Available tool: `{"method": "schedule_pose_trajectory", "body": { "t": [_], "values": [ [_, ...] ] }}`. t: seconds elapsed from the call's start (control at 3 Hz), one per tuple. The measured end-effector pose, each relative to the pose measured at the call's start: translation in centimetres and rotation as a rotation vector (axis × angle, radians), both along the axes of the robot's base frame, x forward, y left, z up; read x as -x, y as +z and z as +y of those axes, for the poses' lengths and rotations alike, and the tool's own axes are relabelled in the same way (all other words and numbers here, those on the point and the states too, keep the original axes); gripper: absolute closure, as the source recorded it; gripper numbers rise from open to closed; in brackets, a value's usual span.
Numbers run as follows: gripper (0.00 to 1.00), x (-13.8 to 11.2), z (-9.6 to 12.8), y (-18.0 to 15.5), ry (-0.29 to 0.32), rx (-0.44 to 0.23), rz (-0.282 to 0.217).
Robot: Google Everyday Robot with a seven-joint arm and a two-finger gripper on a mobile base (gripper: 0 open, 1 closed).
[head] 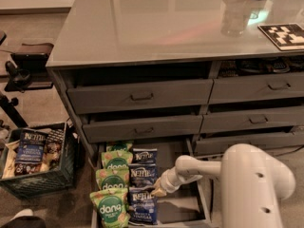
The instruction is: Pick blue chip bag from bottom drawer and place on counter
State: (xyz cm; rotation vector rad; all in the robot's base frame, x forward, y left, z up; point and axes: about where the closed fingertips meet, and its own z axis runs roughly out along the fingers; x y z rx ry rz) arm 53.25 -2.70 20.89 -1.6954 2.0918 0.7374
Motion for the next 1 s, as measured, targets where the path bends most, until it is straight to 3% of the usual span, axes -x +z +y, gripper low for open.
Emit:
{"method": "schedule_pose_trajectory", "body": {
  "t": [0.33, 0.67, 1.0],
  "values": [
    [1.00, 1.0, -0.7, 6.5, -0.020, -0.044, -0.129],
    [1.00, 4.3, -1.5, 12.9, -0.043, -0.093, -0.213],
    [1.00, 10.1, -1.4, 17.4, -0.001, -0.146, -0.234]
  ]
}}
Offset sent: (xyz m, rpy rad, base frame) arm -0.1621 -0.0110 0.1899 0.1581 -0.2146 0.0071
